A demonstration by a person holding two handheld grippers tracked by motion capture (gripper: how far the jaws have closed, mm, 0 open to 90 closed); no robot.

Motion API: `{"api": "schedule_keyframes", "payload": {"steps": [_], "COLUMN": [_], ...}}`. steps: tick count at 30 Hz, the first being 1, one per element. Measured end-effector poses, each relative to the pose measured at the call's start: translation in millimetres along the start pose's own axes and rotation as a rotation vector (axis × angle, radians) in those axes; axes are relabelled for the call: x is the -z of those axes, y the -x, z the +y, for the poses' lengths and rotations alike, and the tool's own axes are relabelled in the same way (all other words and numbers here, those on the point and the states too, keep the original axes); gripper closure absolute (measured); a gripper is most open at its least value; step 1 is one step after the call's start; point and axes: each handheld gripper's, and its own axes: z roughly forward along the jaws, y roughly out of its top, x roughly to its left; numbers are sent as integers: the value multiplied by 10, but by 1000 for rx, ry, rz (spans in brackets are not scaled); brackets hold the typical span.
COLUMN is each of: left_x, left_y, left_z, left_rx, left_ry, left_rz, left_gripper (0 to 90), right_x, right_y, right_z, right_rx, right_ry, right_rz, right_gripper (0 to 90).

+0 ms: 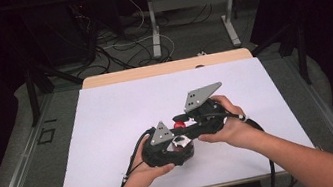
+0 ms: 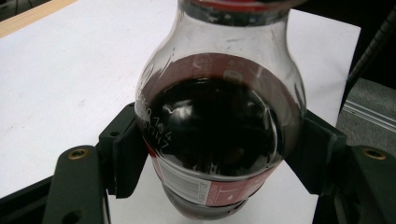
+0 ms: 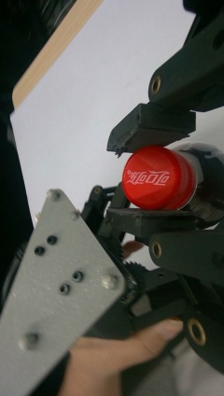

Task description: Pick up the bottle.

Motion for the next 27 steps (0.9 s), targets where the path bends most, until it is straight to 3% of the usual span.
{"api": "schedule_keyframes", "payload": {"steps": [3,4,5,7,12,16,26,27], "left_x": [-19,-14,-30,-27,-1,5,-16,-31], "left_y": [14,14,18,12,-25,-25,-4,4], "left_z": [0,7,2,4,6,12,16,10], "left_rx": [-9,-10,4,7,17,13,-11,-17], "left_ry": [22,4,21,19,24,22,-10,4], "left_rz": [6,-2,3,7,27,30,13,24], "left_gripper": [301,301,301,301,301,301,301,301], "right_x": [19,18,20,18,49,55,-50,-63], "right_y": [83,124,145,159,34,-10,-3,-1], "right_z": [22,24,24,19,9,-11,1,5], "right_rx": [72,69,54,24,30,24,35,38], "right_ry": [-28,-32,-39,-36,-11,10,4,-2], "right_rz": [101,128,145,127,38,6,36,43], "right_gripper": [613,612,610,583,531,532,524,534]}}
